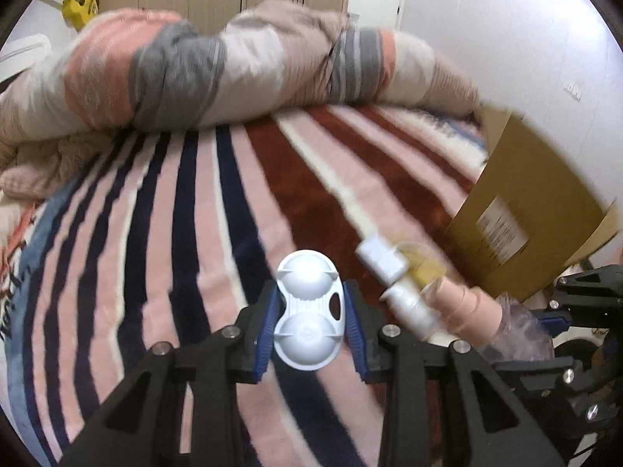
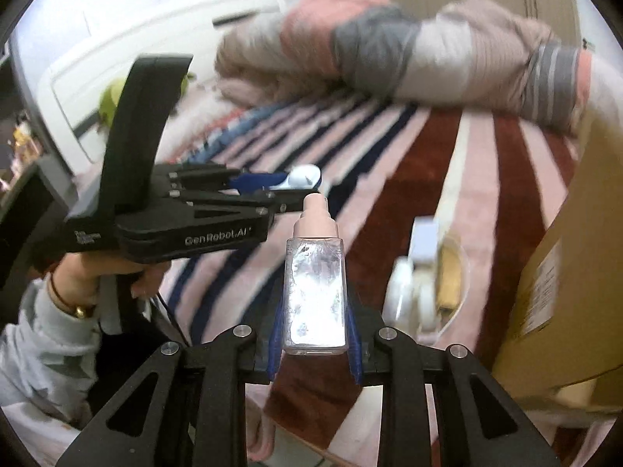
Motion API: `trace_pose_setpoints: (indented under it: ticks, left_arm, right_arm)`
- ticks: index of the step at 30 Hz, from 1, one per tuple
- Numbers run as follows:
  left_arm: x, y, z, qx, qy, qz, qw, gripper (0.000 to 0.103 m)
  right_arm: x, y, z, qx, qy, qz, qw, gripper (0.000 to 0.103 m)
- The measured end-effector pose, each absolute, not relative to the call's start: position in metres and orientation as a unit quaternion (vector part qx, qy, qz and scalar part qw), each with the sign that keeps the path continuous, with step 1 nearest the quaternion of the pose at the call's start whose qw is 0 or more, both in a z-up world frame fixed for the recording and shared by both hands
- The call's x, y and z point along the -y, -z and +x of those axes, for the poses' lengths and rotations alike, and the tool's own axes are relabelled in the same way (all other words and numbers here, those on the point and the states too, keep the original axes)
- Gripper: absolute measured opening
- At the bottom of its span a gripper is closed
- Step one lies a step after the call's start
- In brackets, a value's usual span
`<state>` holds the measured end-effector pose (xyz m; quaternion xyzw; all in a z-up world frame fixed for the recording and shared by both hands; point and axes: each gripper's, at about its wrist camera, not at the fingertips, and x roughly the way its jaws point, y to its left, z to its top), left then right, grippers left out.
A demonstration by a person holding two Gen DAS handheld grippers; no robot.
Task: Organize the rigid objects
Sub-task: 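Drop the lens case and clear bottle into the box with both grippers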
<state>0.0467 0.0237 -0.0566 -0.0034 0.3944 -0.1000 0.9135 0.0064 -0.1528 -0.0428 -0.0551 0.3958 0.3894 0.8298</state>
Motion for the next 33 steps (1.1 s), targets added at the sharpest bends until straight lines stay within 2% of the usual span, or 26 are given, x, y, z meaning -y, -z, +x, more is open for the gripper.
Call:
trace_pose_setpoints:
  ticks: [8, 15, 23, 33]
  left_arm:
    - [0.03, -0.03, 0.046, -0.325, 0.16, 0.025, 0.932, 0.03]
    - [0.107, -0.066, 0.07, -0.309, 0.224, 0.045, 0.923, 0.03]
    - [0.18, -0.058, 0.104, -0.342, 0.268, 0.068, 0.898, 0.03]
    - [0.21, -0.03, 0.117, -0.381, 0.271, 0.096, 0.879, 0.03]
  right_arm:
    - [0.219, -0.046, 0.009, -0.312, -0.362, -0.01, 0.878, 0.022]
    - [0.293, -0.068, 0.028, -0.311, -0.275, -0.006, 0.91, 0.022]
    - [0.354, -0.041, 0.055, -0.346, -0.202, -0.005, 0.916, 0.022]
    - [0.374, -0.02, 0.061, -0.359, -0.197, 0.008, 0.912, 0.024]
